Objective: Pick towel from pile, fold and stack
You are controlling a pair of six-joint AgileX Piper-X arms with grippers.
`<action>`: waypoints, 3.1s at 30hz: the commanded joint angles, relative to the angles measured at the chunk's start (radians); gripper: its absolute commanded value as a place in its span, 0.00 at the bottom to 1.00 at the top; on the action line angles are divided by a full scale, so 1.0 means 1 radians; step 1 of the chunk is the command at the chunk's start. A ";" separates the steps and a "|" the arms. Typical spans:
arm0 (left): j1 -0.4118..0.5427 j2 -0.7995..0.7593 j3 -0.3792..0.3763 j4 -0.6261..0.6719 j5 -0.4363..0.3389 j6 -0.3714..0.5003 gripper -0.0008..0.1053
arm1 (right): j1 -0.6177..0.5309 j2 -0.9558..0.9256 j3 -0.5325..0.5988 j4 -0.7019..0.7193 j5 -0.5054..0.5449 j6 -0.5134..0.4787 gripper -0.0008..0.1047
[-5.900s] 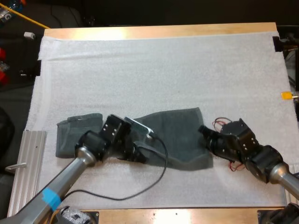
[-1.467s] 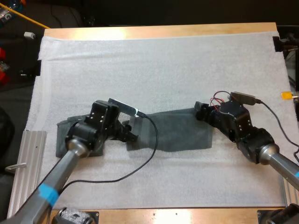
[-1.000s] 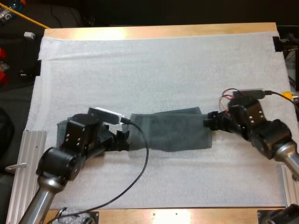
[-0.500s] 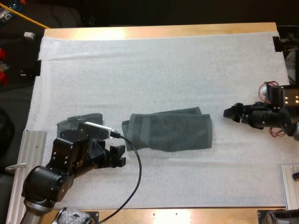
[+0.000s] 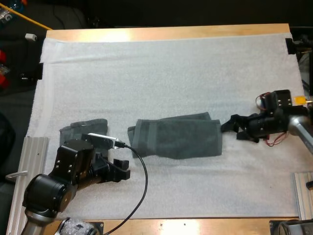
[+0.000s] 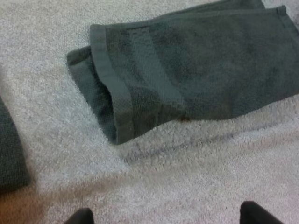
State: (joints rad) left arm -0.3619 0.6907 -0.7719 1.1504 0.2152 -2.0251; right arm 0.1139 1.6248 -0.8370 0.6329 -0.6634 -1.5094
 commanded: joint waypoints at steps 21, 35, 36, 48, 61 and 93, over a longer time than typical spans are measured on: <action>0.002 -0.005 -0.005 0.000 0.006 -0.020 0.58 | 0.280 0.140 -0.006 -0.329 0.053 0.324 0.12; 0.002 -0.005 -0.005 -0.002 0.006 -0.020 0.58 | 0.279 -0.072 -0.100 0.079 0.521 0.037 0.01; 0.002 -0.005 -0.005 -0.002 0.006 -0.020 0.58 | 0.279 -0.082 -0.122 0.143 0.600 -0.005 0.01; 0.002 -0.005 -0.005 -0.002 0.047 -0.020 0.58 | 0.285 -0.092 -0.283 0.447 1.046 -0.179 0.01; 0.002 -0.005 -0.005 -0.002 0.058 -0.020 0.58 | 0.484 0.027 -0.284 0.289 0.704 0.137 0.01; 0.002 -0.005 -0.005 -0.002 0.103 -0.008 0.58 | 0.577 0.040 -0.286 0.206 0.394 0.251 0.66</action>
State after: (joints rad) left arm -0.3619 0.6907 -0.7719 1.1504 0.3116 -2.0353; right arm 0.6828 1.6625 -1.1176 0.8411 -0.2499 -1.2626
